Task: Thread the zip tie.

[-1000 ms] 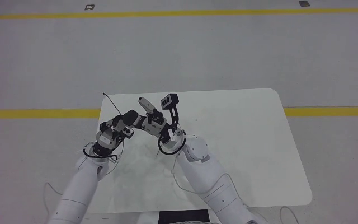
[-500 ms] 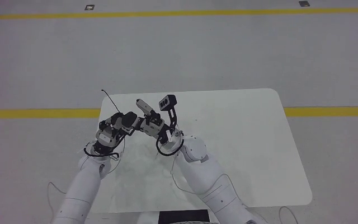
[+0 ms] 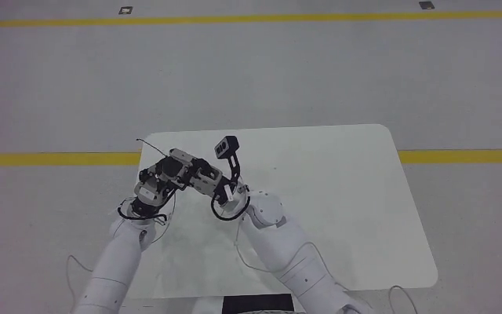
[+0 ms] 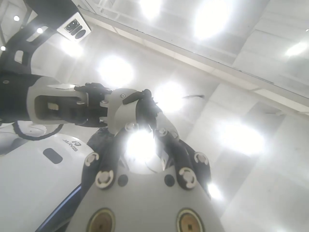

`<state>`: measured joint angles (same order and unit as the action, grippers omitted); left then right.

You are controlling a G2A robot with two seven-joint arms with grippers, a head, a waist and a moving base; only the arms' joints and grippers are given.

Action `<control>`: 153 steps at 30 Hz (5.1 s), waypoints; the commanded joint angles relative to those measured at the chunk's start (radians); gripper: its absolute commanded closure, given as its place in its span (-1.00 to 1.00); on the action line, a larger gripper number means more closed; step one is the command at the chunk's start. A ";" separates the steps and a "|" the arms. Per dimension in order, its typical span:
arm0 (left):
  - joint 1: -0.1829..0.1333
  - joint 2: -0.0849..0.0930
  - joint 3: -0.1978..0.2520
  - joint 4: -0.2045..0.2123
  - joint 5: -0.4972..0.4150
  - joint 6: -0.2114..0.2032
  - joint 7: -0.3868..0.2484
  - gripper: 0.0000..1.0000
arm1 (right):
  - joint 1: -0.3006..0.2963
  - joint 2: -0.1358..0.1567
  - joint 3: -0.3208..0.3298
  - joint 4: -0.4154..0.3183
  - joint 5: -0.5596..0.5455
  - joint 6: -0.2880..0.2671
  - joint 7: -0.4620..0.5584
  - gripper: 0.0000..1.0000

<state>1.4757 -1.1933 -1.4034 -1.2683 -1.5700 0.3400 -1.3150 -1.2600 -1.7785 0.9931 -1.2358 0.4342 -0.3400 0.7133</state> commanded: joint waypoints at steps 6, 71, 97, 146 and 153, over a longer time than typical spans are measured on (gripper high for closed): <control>0.000 0.000 0.000 0.000 0.000 0.000 0.000 1.00 | 0.004 -0.002 -0.003 0.020 0.002 0.000 -0.001 0.58; 0.000 0.000 0.000 0.000 0.000 0.000 0.000 1.00 | 0.023 -0.013 0.001 0.083 0.018 0.000 0.016 1.00; 0.000 0.000 0.000 0.000 0.000 0.000 0.000 1.00 | 0.019 -0.012 0.009 0.106 0.002 0.000 0.010 1.00; 0.000 0.000 0.000 0.000 0.000 0.000 0.000 1.00 | 0.040 0.016 0.036 0.223 -0.006 0.000 -0.091 1.00; 0.000 0.000 0.000 0.000 0.000 0.000 0.000 1.00 | 0.049 0.019 0.028 0.245 0.008 0.003 -0.099 1.00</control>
<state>1.4757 -1.1933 -1.4034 -1.2683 -1.5700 0.3400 -1.3150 -1.2122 -1.7596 1.0220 -0.9927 0.4406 -0.3368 0.6141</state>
